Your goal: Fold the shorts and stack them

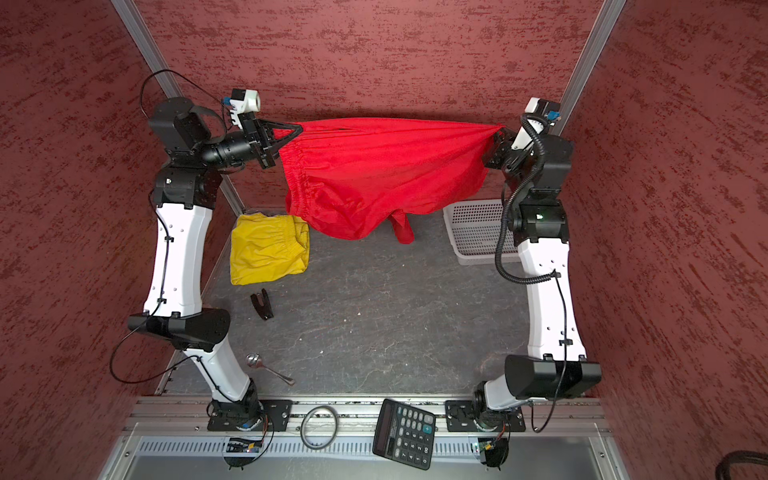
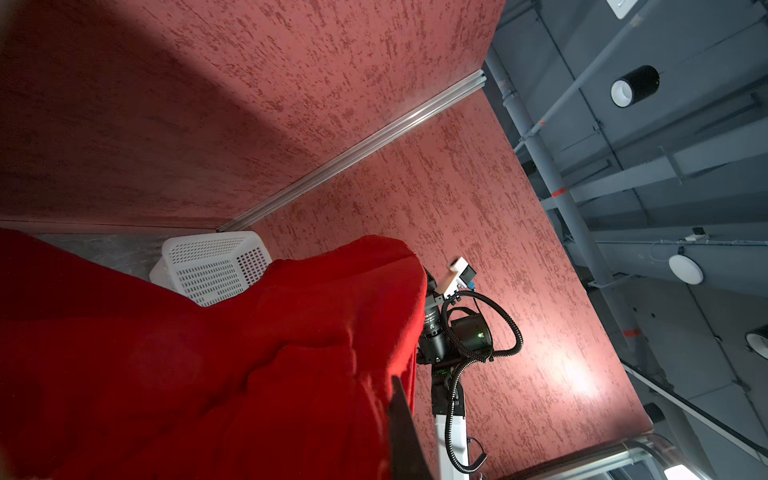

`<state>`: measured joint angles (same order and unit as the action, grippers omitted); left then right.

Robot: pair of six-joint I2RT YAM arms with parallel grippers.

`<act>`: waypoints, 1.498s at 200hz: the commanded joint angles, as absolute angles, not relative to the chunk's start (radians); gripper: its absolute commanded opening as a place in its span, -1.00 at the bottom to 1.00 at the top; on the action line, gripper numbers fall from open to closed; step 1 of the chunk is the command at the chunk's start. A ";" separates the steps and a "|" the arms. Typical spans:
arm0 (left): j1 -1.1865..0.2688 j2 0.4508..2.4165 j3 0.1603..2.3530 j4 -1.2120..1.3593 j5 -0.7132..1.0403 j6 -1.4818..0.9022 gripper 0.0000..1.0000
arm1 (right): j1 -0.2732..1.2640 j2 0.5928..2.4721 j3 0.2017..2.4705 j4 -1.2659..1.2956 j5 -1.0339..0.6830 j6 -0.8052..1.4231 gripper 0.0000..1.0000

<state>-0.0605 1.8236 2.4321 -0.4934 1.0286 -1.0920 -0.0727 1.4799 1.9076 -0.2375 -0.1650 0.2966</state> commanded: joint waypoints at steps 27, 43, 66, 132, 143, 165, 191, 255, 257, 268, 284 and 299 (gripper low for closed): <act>-0.022 1.768 2.209 -0.440 0.995 -1.046 -1.00 | -0.158 1.488 1.931 -0.289 0.002 0.348 -1.00; -0.021 1.776 2.148 -0.434 0.997 -1.026 -1.00 | -0.158 1.510 1.877 -0.287 -0.044 0.370 -1.00; -0.012 1.841 2.124 -0.431 1.008 -1.012 -1.00 | -0.155 1.527 1.750 -0.219 -0.105 0.417 -1.00; 0.026 2.361 2.770 -0.159 1.081 -1.424 -1.00 | -0.143 1.651 1.875 -0.250 -0.121 0.376 -1.00; 0.040 2.428 2.850 0.016 1.045 -1.591 -1.00 | -0.144 1.639 1.902 -0.238 -0.100 0.360 -1.00; 0.069 2.393 2.842 0.080 1.023 -1.613 -1.00 | -0.143 1.573 1.907 -0.186 -0.065 0.318 -1.00; 0.062 2.162 2.554 0.100 1.084 -1.470 -1.00 | -0.143 1.427 1.758 -0.089 -0.072 0.279 -1.00; 0.051 1.568 1.410 0.054 1.070 -1.042 -1.00 | -0.105 0.932 0.840 0.104 -0.176 0.517 -1.00; 0.051 1.559 1.377 0.061 1.071 -1.041 -1.00 | -0.102 0.919 0.816 0.105 -0.182 0.524 -1.00; 0.055 1.513 1.213 0.090 1.057 -1.021 -1.00 | -0.078 0.859 0.702 0.081 -0.198 0.538 -1.00; 0.049 1.456 1.008 0.093 1.016 -0.970 -1.00 | -0.056 0.784 0.605 -0.004 -0.199 0.528 -1.00; 0.033 1.428 0.881 0.068 0.996 -0.928 -1.00 | -0.052 0.720 0.549 -0.082 -0.220 0.515 -1.00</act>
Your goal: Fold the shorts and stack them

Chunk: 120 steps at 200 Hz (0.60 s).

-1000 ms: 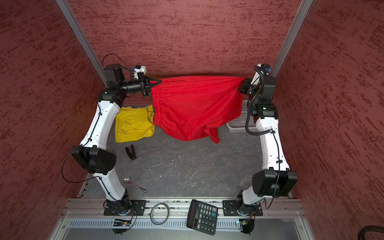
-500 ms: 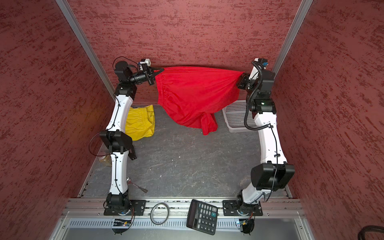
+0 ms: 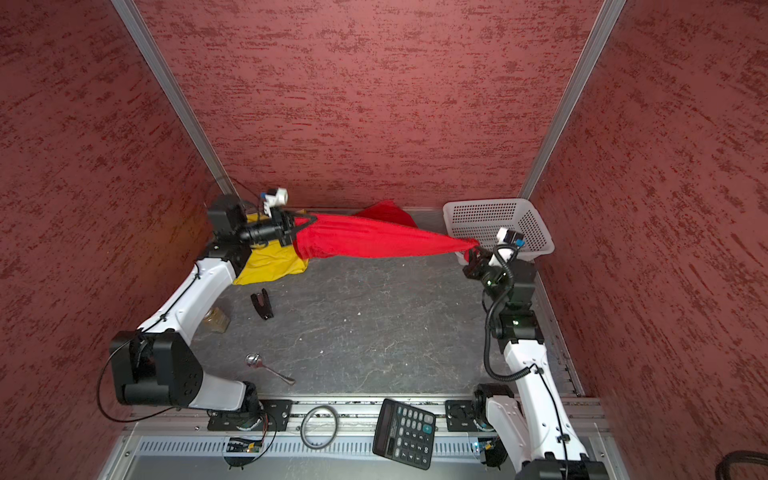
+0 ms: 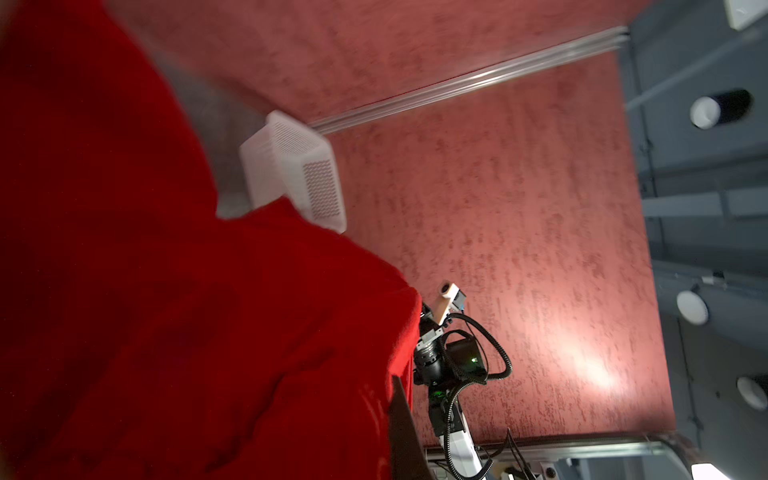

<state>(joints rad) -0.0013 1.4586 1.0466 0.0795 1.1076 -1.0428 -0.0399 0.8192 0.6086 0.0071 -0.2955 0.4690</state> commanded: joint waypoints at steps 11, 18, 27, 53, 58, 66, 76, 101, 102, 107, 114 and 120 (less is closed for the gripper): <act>0.019 1.402 0.792 0.076 0.981 -0.922 -1.00 | -0.051 0.680 0.522 -0.144 -0.230 0.512 -1.00; 0.009 1.382 0.746 0.076 0.966 -0.919 -1.00 | -0.049 0.658 0.506 -0.183 -0.233 0.512 -1.00; -0.005 1.351 0.688 0.075 0.946 -0.921 -1.00 | -0.049 0.635 0.490 -0.237 -0.232 0.517 -1.00; -0.071 1.255 0.581 -0.023 0.891 -0.896 -1.00 | -0.049 0.577 0.416 -0.344 -0.220 0.559 -0.82; -0.088 1.230 0.565 -0.055 0.874 -0.889 -1.00 | -0.049 0.565 0.403 -0.362 -0.212 0.570 -0.63; -0.121 1.192 0.544 -0.110 0.853 -0.873 -1.00 | -0.048 0.550 0.393 -0.407 -0.186 0.586 -0.24; -0.157 1.139 0.516 -0.189 0.814 -0.863 -1.00 | -0.049 0.528 0.389 -0.457 -0.157 0.604 0.12; -0.205 0.987 0.393 -0.301 0.769 -0.896 -0.69 | -0.049 0.444 0.425 -0.528 -0.091 0.639 0.48; -0.205 0.980 0.387 -0.304 0.769 -0.898 -0.65 | -0.049 0.441 0.428 -0.529 -0.089 0.639 0.49; -0.206 0.943 0.359 -0.317 0.770 -0.913 -0.51 | -0.049 0.428 0.445 -0.535 -0.073 0.641 0.51; -0.203 0.892 0.330 -0.350 0.764 -0.930 -0.31 | -0.049 0.418 0.479 -0.545 -0.052 0.639 0.53; -0.201 0.842 0.308 -0.380 0.755 -0.944 -0.12 | -0.049 0.416 0.511 -0.550 -0.033 0.631 0.54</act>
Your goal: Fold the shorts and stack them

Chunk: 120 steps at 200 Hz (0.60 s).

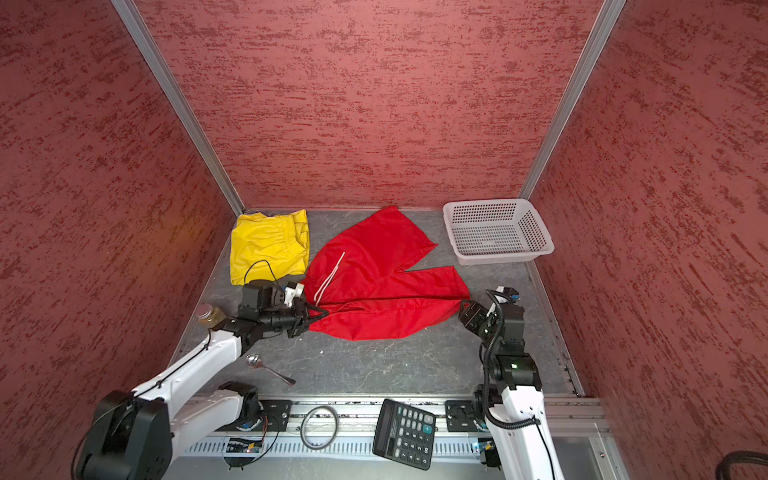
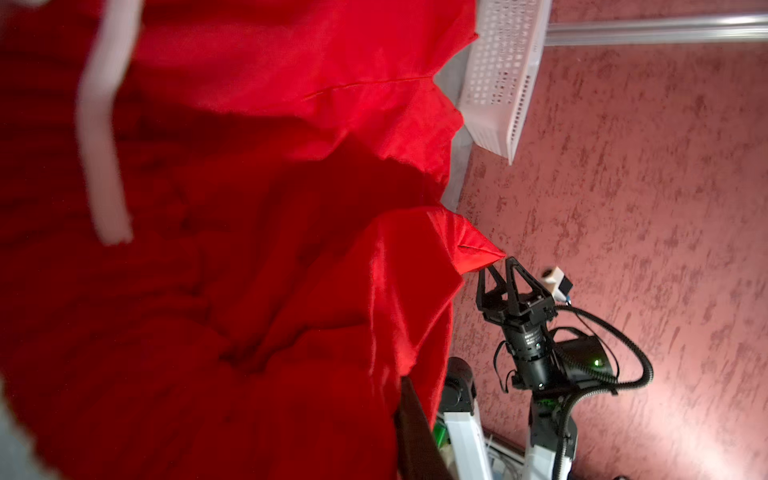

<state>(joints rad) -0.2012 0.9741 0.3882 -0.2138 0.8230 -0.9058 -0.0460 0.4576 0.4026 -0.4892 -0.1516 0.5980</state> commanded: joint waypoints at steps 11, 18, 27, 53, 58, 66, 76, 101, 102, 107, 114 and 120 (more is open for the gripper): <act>-0.199 0.750 0.291 -0.450 0.738 -0.960 0.20 | -0.049 0.425 0.577 -0.555 -0.003 0.610 0.56; -0.194 0.691 0.293 -0.507 0.723 -0.965 0.37 | -0.049 0.437 0.619 -0.552 0.014 0.592 0.57; -0.186 0.625 0.305 -0.575 0.700 -0.966 0.51 | -0.050 0.457 0.666 -0.536 0.027 0.569 0.59; -0.146 0.536 0.375 -0.711 0.639 -0.955 0.60 | -0.049 0.583 0.734 -0.439 -0.056 0.544 0.36; -0.142 0.535 0.391 -0.720 0.627 -0.953 0.60 | -0.049 0.620 0.740 -0.413 -0.092 0.547 0.23; -0.141 0.545 0.418 -0.722 0.602 -0.952 0.59 | -0.048 0.692 0.752 -0.381 -0.144 0.556 0.02; -0.144 0.577 0.449 -0.704 0.577 -0.946 0.48 | -0.038 0.787 0.762 -0.338 -0.206 0.562 -0.25; -0.161 0.731 0.552 -0.669 0.490 -0.893 -0.10 | 0.067 1.004 0.830 -0.299 -0.177 0.507 -0.51; -0.163 0.739 0.560 -0.669 0.486 -0.890 -0.11 | 0.072 1.012 0.835 -0.301 -0.172 0.501 -0.51; -0.170 0.778 0.589 -0.665 0.461 -0.875 -0.15 | 0.103 1.058 0.860 -0.307 -0.144 0.478 -0.51; -0.180 0.836 0.625 -0.655 0.434 -0.854 -0.17 | 0.144 1.121 0.896 -0.319 -0.105 0.446 -0.51; -0.189 0.885 0.657 -0.642 0.411 -0.840 -0.17 | 0.172 1.178 0.933 -0.327 -0.079 0.425 -0.51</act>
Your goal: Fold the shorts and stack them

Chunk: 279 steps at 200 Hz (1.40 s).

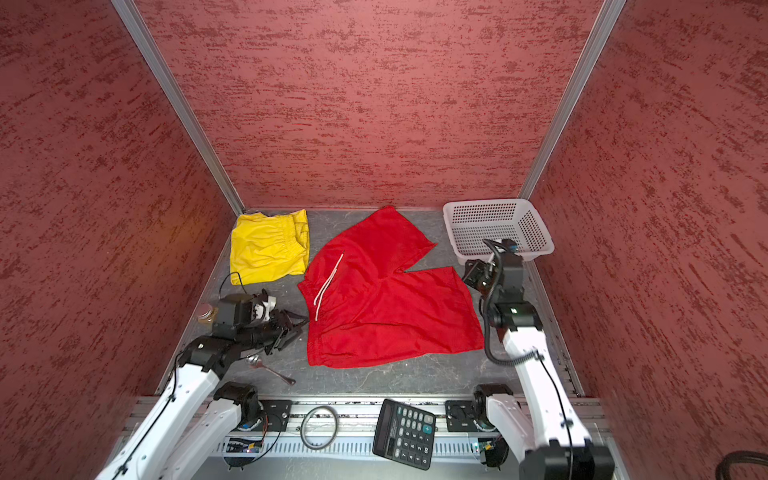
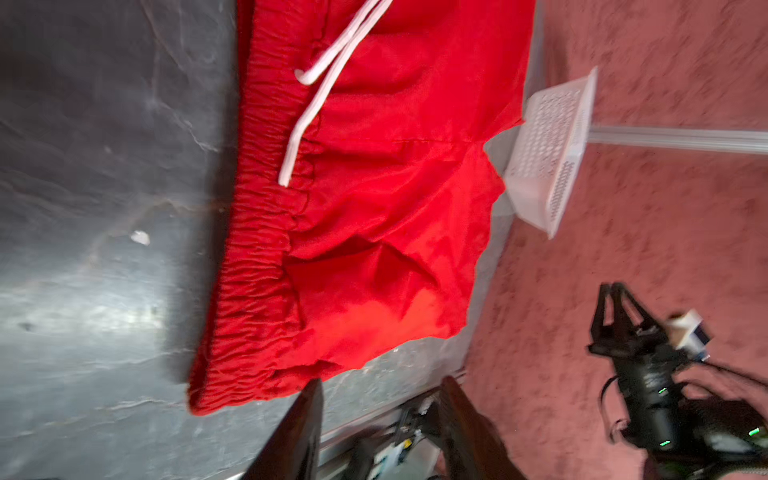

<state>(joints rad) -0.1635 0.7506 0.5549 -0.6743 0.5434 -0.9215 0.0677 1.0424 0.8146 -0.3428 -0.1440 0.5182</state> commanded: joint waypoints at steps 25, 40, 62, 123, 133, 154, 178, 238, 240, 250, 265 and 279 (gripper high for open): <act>-0.228 1.087 0.757 -0.552 0.368 -0.811 -0.17 | 0.241 1.408 1.083 -0.348 -0.014 0.353 -0.47; -0.244 1.205 0.805 -0.524 0.337 -0.788 -0.22 | 0.273 1.549 1.174 -0.361 0.031 0.316 -0.47; -0.260 1.351 0.841 -0.472 0.305 -0.776 -0.31 | 0.300 1.727 1.303 -0.371 0.056 0.277 -0.57; -0.243 1.618 0.926 -0.374 0.303 -0.757 -0.38 | 0.303 2.084 1.589 -0.410 0.100 0.252 -0.77; -0.234 1.649 0.940 -0.364 0.314 -0.757 -0.39 | 0.304 2.123 1.613 -0.419 0.116 0.249 -0.78; -0.214 1.699 0.966 -0.367 0.310 -0.750 -0.41 | 0.301 2.166 1.609 -0.428 0.141 0.245 -0.83; -0.184 1.736 0.971 -0.367 0.306 -0.746 -0.45 | 0.293 2.156 1.512 -0.392 0.199 0.241 -0.88; -0.138 1.783 1.001 -0.370 0.328 -0.713 -0.49 | 0.205 2.042 1.249 -0.281 0.157 0.317 -0.92; -0.138 1.786 1.005 -0.372 0.329 -0.711 -0.49 | 0.205 2.039 1.248 -0.281 0.157 0.317 -0.92; -0.145 1.800 1.029 -0.384 0.327 -0.702 -0.49 | 0.204 2.023 1.249 -0.293 0.150 0.318 -0.94; -0.156 1.821 1.071 -0.402 0.316 -0.685 -0.49 | 0.204 1.990 1.249 -0.309 0.144 0.325 -0.94; -0.160 1.850 1.121 -0.427 0.310 -0.665 -0.48 | 0.204 1.947 1.239 -0.317 0.141 0.330 -0.94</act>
